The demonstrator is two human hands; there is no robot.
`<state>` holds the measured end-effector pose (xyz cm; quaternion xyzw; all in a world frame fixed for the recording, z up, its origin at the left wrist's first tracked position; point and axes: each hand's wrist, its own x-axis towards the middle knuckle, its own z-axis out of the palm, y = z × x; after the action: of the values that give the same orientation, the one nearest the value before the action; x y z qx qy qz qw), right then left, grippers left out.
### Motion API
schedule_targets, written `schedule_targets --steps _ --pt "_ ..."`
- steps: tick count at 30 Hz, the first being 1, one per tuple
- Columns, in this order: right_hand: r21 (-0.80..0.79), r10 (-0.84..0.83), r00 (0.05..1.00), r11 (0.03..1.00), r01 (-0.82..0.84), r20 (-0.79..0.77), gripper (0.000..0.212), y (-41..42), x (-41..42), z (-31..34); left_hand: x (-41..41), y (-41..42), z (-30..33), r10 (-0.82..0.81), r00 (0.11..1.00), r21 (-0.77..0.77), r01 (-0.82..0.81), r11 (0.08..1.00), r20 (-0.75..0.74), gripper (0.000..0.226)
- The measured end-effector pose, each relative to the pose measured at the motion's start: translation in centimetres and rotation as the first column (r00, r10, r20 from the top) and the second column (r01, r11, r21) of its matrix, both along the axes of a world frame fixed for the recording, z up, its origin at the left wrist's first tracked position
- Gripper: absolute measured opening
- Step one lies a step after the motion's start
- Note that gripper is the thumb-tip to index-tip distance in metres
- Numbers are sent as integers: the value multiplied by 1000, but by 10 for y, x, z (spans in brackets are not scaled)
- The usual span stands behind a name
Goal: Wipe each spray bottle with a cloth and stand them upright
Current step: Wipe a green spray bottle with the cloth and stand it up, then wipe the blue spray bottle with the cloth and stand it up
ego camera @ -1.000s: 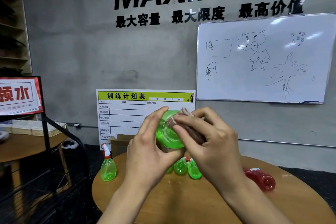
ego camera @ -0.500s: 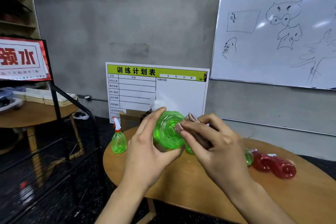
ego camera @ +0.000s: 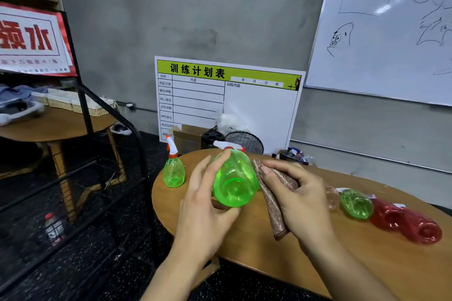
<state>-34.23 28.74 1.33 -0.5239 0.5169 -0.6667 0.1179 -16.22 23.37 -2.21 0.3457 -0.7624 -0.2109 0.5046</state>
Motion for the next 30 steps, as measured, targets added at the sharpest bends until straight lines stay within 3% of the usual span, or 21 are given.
schedule_targets --steps 3,5,7,10,12,15,18,26,30 --pt "80 55 994 995 -63 98 14 -19 4 -17 2 -4 -13 -143 980 126 161 979 -140 96" --pt "125 83 986 987 -101 146 15 -29 6 -29 1 -6 -17 -206 945 189 257 948 -254 74" --pt "160 97 976 979 -129 195 15 -43 8 -43 3 -16 -25 -192 936 204 258 944 -296 46" --pt "211 87 977 969 -129 196 14 -68 6 -64 4 -38 -42 -133 945 223 204 953 -299 33" --pt "239 83 980 963 -125 179 14 -89 3 -79 3 -57 -60 -118 942 259 204 944 -314 46" --pt "291 83 979 947 -136 186 15 -123 0 -106 5 -89 -92 -104 929 359 239 902 -355 83" --pt "338 87 971 928 -160 222 17 -159 -1 -137 5 -125 -122 -37 951 456 181 871 -308 106" --pt "412 152 928 863 -293 342 17 -230 22 -199 20 -186 -180 146 974 472 -48 880 -173 104" --pt "394 205 922 858 -331 328 16 -259 35 -214 33 -205 -196 220 965 436 -140 889 -139 102"
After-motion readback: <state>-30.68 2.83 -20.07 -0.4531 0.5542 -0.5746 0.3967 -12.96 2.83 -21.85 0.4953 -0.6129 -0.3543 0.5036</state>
